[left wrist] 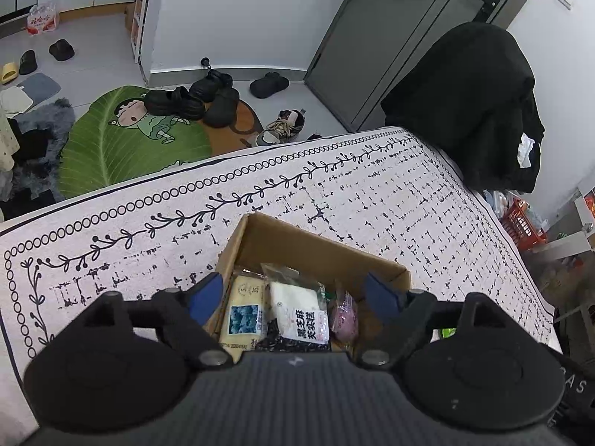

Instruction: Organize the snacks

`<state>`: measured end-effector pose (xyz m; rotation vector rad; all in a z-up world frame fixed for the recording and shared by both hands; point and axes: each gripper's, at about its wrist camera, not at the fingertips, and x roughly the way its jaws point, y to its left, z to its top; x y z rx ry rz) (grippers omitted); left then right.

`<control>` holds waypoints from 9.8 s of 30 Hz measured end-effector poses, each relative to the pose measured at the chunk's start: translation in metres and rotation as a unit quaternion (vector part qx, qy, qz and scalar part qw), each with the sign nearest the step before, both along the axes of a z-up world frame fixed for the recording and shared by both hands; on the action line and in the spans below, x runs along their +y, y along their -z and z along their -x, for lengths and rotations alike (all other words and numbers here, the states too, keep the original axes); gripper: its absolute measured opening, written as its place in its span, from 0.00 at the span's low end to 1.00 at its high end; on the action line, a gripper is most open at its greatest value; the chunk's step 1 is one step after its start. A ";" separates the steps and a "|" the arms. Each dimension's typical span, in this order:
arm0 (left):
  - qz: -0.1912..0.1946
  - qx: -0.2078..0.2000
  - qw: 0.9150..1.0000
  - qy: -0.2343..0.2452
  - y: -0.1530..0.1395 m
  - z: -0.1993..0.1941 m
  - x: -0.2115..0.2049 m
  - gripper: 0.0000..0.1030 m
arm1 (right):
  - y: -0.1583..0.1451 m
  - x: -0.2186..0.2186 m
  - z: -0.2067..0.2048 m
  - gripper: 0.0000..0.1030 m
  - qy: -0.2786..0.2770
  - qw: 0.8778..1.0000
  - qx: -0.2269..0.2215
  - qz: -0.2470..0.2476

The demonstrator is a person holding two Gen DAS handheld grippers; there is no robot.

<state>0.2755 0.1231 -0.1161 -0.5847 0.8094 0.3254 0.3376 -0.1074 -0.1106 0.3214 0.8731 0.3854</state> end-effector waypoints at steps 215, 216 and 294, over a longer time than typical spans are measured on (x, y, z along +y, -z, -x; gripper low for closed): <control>-0.044 0.072 0.995 0.058 0.013 0.019 -0.039 0.53 | 0.099 -0.016 -0.007 0.15 -0.135 0.987 0.081 0.022; -0.044 0.070 0.995 0.058 0.012 0.020 -0.039 0.53 | 0.096 -0.017 -0.006 0.15 -0.134 0.988 0.079 0.021; -0.135 -0.024 0.981 0.138 -0.141 0.209 -0.064 1.00 | -0.116 -0.062 0.187 1.00 -0.049 0.991 -0.104 0.063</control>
